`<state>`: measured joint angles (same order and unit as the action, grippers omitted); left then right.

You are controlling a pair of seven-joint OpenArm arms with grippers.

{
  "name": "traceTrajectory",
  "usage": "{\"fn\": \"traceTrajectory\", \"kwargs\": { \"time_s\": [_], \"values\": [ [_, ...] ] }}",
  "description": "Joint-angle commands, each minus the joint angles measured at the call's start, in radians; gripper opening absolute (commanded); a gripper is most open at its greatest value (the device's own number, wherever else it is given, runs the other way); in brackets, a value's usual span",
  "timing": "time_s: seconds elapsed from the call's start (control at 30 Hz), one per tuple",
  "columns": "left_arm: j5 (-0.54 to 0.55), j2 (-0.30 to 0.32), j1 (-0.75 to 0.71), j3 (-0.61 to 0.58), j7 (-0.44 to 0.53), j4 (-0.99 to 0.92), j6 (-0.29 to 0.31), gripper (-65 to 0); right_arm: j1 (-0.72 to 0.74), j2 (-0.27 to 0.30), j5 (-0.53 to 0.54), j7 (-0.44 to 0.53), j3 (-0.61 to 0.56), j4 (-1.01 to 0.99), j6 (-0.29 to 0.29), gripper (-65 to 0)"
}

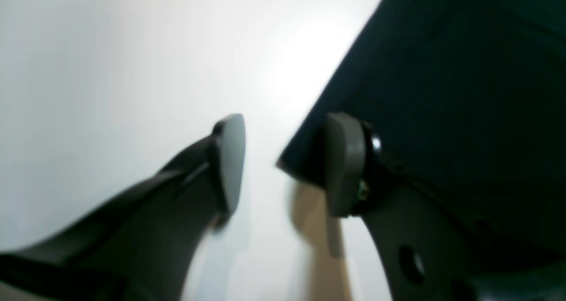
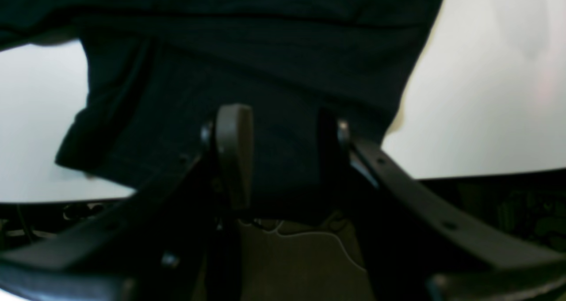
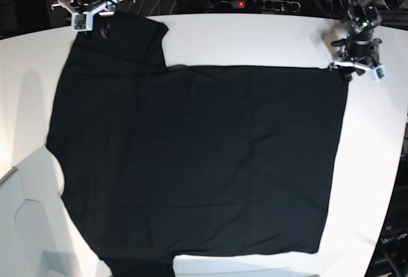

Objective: Fold the T-shirt properly
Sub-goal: 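Grasp the shirt's shoulder edges with both grippers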

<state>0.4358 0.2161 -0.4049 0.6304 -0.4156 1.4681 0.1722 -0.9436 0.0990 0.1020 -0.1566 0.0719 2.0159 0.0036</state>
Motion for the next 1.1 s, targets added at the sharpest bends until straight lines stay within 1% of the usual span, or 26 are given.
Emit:
{"fn": "traceTrajectory", "kwargs": {
  "time_s": [0.0,0.2,0.27,0.3,0.47,0.57,0.8,0.87,1.0,1.07],
  "values": [
    [0.007,0.012,-0.004,-0.007,0.004,0.016,0.005,-36.6,-0.015,0.002,-0.002,0.024,0.003,0.015,0.002,-39.8],
    [0.007,0.006,-0.007,-0.013,0.001,0.016,0.005,-37.1,-0.015,0.002,-0.002,0.024,0.007,0.015,0.002,-39.8],
    [0.004,0.006,-0.013,-0.013,0.001,0.016,0.005,-38.6,-0.015,-0.002,0.0,0.025,0.036,0.016,0.002,-39.8],
    [0.002,0.006,-0.019,-0.013,0.001,0.016,0.005,-41.0,-0.012,-0.003,0.003,0.025,0.056,0.016,0.002,-40.0],
    [0.002,0.007,-0.027,-0.014,-0.001,0.016,0.005,-58.5,0.005,-0.005,0.005,0.025,0.134,0.015,0.002,-39.8],
    [0.002,0.006,-0.035,-0.014,-0.001,0.023,0.005,-65.0,0.016,0.0,0.005,0.024,0.161,0.01,0.003,-39.7],
    [0.007,0.006,-0.058,-0.014,-0.001,0.069,0.005,-65.0,0.074,-0.003,0.005,0.015,0.171,0.003,0.003,-34.2],
    [0.007,0.006,-0.075,-0.014,-0.001,0.11,0.005,-65.0,0.107,-0.003,0.005,-0.018,0.171,-0.004,0.003,-34.1],
    [0.007,0.004,-0.096,-0.013,-0.001,0.19,0.005,-65.0,0.168,-0.003,0.005,-0.128,0.171,-0.019,0.003,-34.1],
    [0.007,0.004,-0.107,-0.013,-0.001,0.227,0.005,-65.0,0.186,-0.002,0.005,-0.156,0.171,-0.02,0.003,-34.0]
  ]
}}
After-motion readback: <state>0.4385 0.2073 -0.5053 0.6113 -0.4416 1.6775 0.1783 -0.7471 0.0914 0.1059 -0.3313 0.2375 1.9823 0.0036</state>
